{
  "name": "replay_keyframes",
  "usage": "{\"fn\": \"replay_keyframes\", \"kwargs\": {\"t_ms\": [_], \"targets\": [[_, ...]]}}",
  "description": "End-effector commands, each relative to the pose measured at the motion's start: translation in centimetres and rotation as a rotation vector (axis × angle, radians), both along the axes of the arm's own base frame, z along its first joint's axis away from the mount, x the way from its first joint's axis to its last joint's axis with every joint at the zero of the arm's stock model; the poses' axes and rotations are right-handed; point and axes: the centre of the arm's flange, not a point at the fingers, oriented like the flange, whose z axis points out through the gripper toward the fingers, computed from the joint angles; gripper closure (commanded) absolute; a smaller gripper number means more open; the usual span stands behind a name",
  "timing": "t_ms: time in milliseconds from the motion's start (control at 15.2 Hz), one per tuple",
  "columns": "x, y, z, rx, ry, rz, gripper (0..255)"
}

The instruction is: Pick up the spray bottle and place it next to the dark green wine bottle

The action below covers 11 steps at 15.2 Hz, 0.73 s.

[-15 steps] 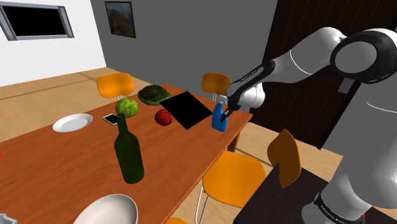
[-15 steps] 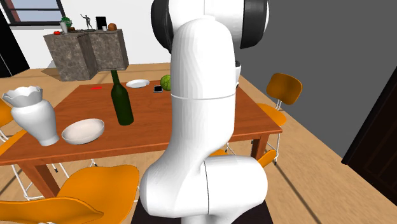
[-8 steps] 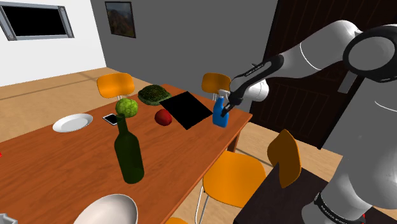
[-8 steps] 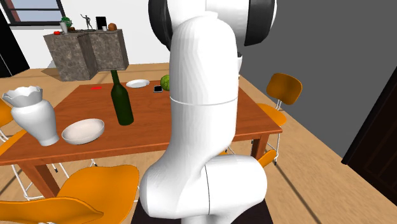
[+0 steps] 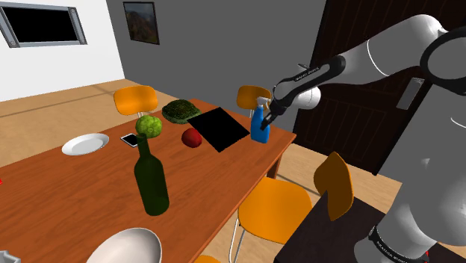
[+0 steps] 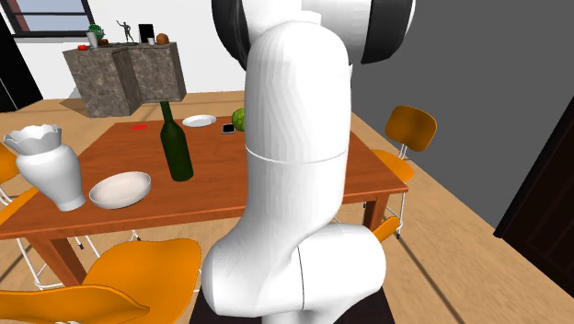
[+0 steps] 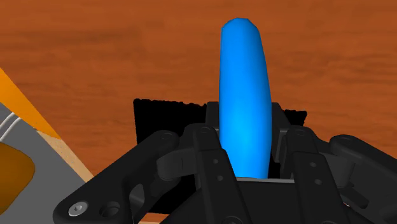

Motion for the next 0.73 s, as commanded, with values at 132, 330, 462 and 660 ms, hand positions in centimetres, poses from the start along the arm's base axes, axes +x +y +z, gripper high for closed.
{"fn": "replay_keyframes", "kwargs": {"t_ms": [132,330,462,660], "targets": [[0.0,0.0,2.1,0.000,0.000,0.000,255],[0.0,0.0,3.7,0.000,0.000,0.000,255],[0.0,0.0,4.7,0.000,0.000,0.000,255],[0.0,0.0,6.3,0.000,0.000,0.000,255]]}}
